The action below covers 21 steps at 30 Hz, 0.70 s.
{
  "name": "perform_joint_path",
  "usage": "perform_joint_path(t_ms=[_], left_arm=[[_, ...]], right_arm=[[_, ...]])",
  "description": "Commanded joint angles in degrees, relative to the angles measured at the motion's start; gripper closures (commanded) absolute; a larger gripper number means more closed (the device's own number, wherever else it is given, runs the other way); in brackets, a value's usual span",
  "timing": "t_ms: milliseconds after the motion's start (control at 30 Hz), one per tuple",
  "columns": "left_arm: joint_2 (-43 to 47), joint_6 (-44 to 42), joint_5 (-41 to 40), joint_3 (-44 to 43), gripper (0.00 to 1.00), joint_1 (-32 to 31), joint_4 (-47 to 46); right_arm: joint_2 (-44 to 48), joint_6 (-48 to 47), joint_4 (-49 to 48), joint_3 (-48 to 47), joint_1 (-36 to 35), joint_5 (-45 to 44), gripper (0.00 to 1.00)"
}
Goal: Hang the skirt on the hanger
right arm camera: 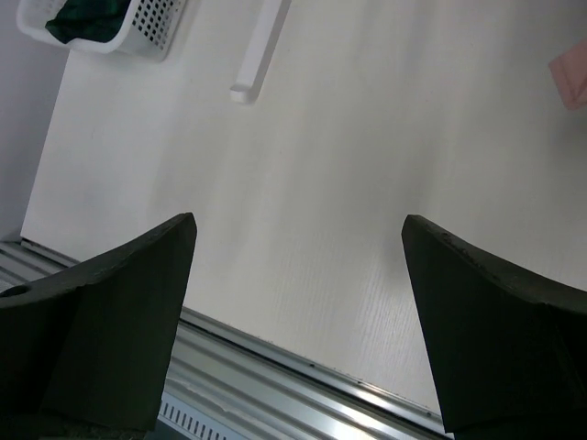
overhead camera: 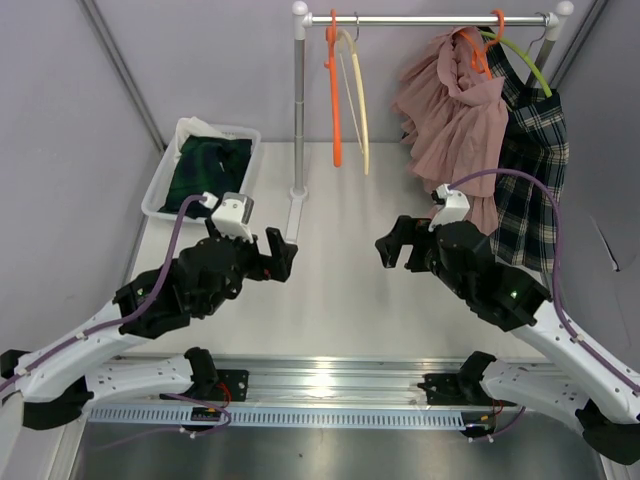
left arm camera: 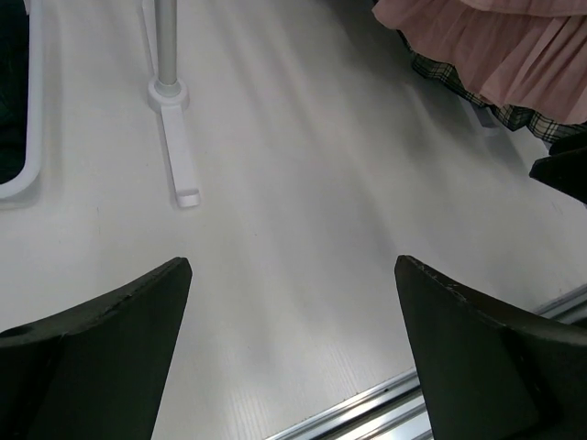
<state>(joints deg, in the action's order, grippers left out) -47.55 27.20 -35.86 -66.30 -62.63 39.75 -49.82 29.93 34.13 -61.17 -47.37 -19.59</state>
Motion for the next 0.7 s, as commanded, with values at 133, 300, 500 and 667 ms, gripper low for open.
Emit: perform_joint_path(t_ms=[133,300,500,667], left_arm=[[-2.0,-0.74,-0.45,-0.31,0.02,6.61,-1.6],[-7.11,-3.64,9.48,-1.72,0.02,21.65,-5.72],[-20.98,-3.56,15.47,-5.93,0.03,41.87,-11.0],[-32.85,-3.3,9.58,-10.67,0.1,50.67,-16.1]], right_arm=[[1.22,-2.42,-1.26,0.61,0.27,1.93,0.0],[0.52,-3.39,-1.26,0.17,0.44,3.42,0.01],[0.25,-2.43,-0.82,0.17,0.62,6.31,0.01],[0.52,-1.19,-0.82,0.35,0.62,8.78,0.01]])
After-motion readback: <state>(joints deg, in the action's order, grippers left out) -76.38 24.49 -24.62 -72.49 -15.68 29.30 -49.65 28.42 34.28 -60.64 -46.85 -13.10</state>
